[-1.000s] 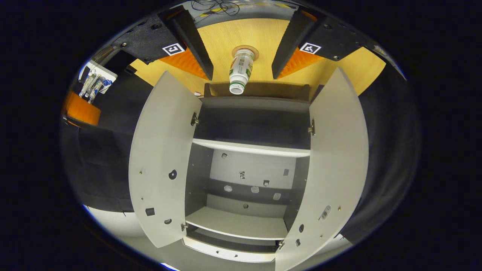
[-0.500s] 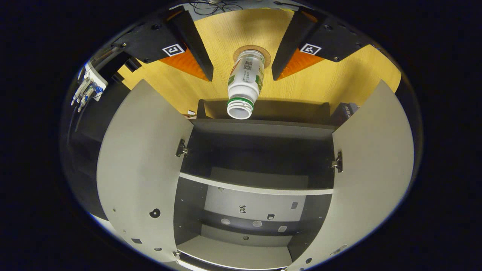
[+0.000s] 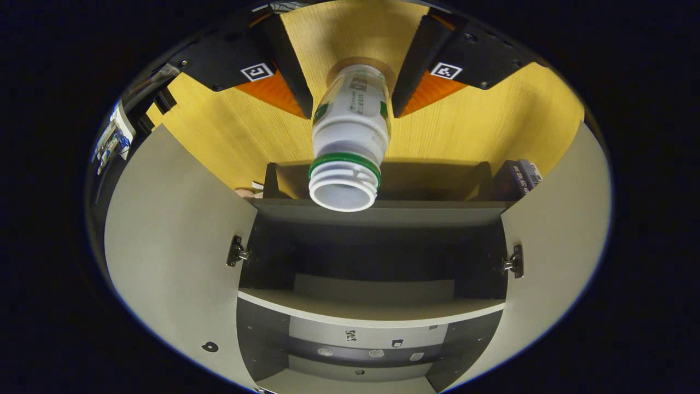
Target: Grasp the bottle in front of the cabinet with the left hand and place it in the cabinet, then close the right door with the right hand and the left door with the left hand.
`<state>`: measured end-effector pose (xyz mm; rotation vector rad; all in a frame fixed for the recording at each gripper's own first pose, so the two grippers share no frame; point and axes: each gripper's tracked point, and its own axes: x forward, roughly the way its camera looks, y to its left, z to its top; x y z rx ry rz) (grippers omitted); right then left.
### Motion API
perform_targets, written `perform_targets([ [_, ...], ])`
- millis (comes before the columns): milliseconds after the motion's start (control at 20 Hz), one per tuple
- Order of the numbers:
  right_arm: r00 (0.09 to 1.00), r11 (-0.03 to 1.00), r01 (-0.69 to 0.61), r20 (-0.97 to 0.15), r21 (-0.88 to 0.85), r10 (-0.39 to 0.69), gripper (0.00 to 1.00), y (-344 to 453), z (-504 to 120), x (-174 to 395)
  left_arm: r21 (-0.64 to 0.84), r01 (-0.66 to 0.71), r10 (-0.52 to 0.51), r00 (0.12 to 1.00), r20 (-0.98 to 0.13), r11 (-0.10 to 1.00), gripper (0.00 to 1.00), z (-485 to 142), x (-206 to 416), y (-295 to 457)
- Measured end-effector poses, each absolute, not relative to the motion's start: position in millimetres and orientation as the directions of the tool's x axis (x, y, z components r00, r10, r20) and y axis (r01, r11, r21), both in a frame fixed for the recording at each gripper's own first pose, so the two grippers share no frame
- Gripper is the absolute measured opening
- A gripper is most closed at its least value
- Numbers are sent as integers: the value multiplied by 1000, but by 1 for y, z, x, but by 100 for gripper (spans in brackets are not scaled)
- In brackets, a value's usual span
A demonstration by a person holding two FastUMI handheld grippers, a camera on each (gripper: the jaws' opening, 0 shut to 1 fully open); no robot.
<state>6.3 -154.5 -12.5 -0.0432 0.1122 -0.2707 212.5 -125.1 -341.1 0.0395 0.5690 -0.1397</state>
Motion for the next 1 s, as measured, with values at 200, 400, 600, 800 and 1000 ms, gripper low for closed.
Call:
perform_targets([
  [200,956,961,271,-105,-51,-275,98,-164,-13,10,1,177,-148,828,-541,984,75,-332,215,-134],
  [400,964,969,241,-98,-54,-245,98,-164,-13,23,17,216,-179,846,-502,976,74,-288,218,-145],
  [600,974,980,199,-103,-22,-200,98,-156,-16,41,55,264,-215,873,-438,963,74,-222,224,-156],
  [800,983,987,157,-86,-40,-160,98,-151,-14,60,40,261,-228,899,-373,965,74,-156,236,-157],
  [1000,989,991,130,-73,-36,-132,98,-148,-7,74,-13,232,-223,917,-331,973,74,-96,251,-152],
])
